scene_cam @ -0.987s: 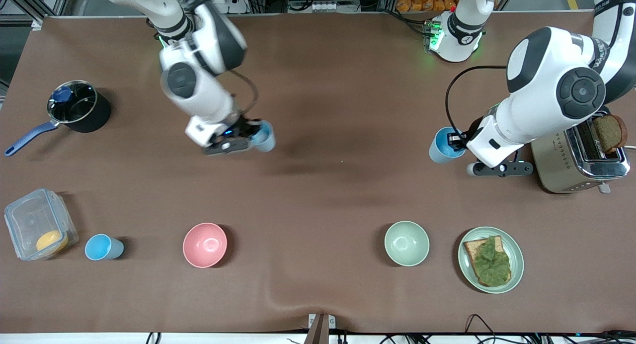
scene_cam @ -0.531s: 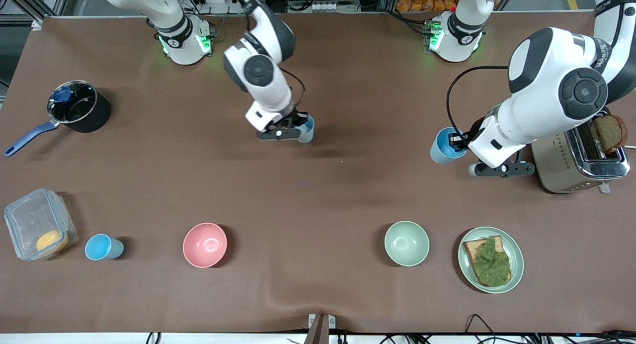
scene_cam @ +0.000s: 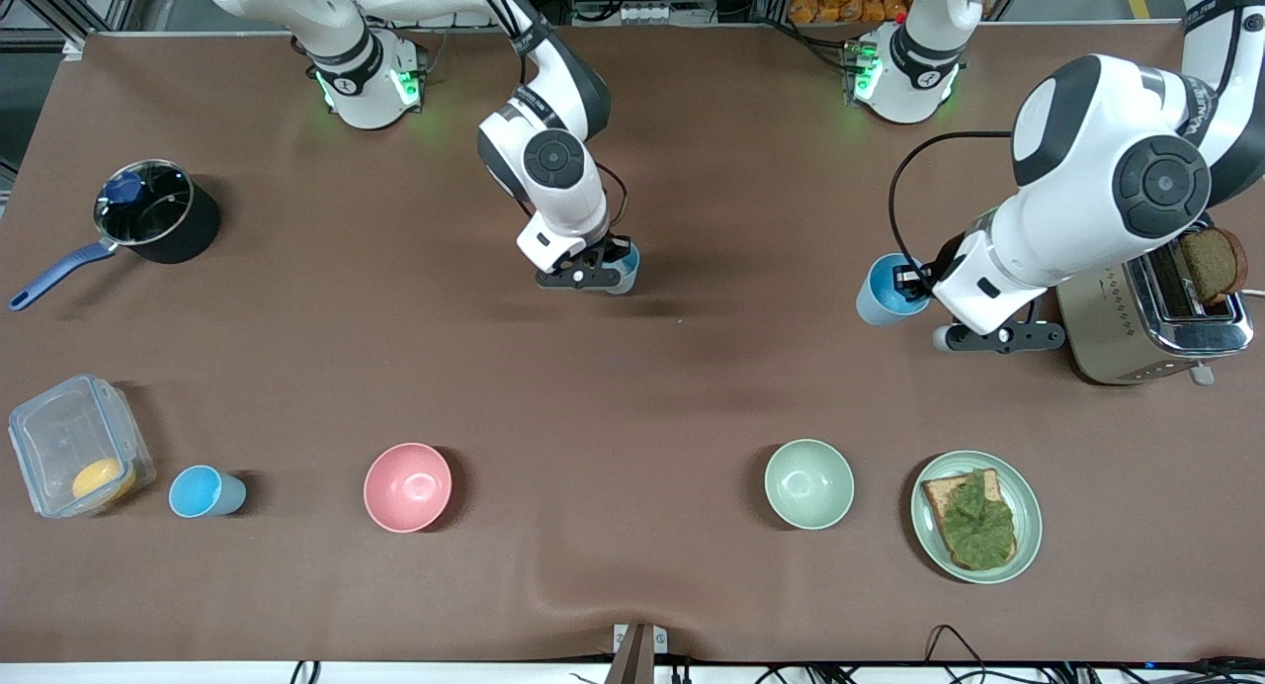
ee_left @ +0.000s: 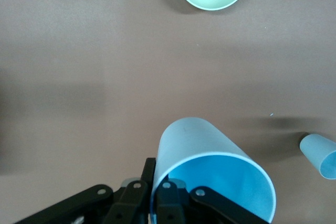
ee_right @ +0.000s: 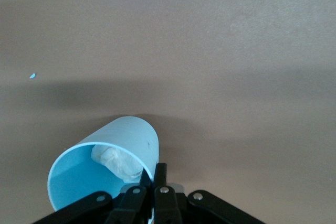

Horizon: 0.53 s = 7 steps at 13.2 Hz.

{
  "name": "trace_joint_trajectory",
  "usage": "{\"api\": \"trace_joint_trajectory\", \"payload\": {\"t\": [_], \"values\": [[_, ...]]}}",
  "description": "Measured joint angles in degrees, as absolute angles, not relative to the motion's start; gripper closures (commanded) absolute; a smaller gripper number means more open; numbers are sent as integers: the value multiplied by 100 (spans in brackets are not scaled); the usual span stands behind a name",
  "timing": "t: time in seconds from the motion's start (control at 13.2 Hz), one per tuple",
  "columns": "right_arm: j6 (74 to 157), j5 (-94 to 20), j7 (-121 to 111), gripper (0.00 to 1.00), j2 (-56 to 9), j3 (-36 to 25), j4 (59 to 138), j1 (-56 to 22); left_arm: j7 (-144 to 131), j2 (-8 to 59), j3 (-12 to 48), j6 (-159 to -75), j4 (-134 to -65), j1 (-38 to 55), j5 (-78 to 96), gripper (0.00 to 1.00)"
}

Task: Stack blue cups with both arms
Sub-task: 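Set the cup down and open the right gripper while the left gripper approaches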

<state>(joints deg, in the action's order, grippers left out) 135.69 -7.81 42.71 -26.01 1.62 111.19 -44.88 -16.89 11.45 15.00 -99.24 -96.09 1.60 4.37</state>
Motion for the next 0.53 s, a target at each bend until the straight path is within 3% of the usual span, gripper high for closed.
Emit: {"api": "trace_joint_trajectory", "payload": {"t": [0.15,0.23,0.38,0.53], "values": [[13673,-780,4308,66,-2690,162,11115,-4493,-1689,1145,1501,-9924,-9609,161,437,100],[13679,-779,4323,44,-2714,157,11092,-4493,-1689,1145,1501,-9924,-9609,163,437,100],[13655,-779,4337,20,-2723,122,10993,-4492,-1689,1148,1506,-9923,-9610,186,437,100],[13471,-779,4339,17,-2722,65,10787,-4470,-1781,1161,1539,-9923,-9610,229,437,100]]}}
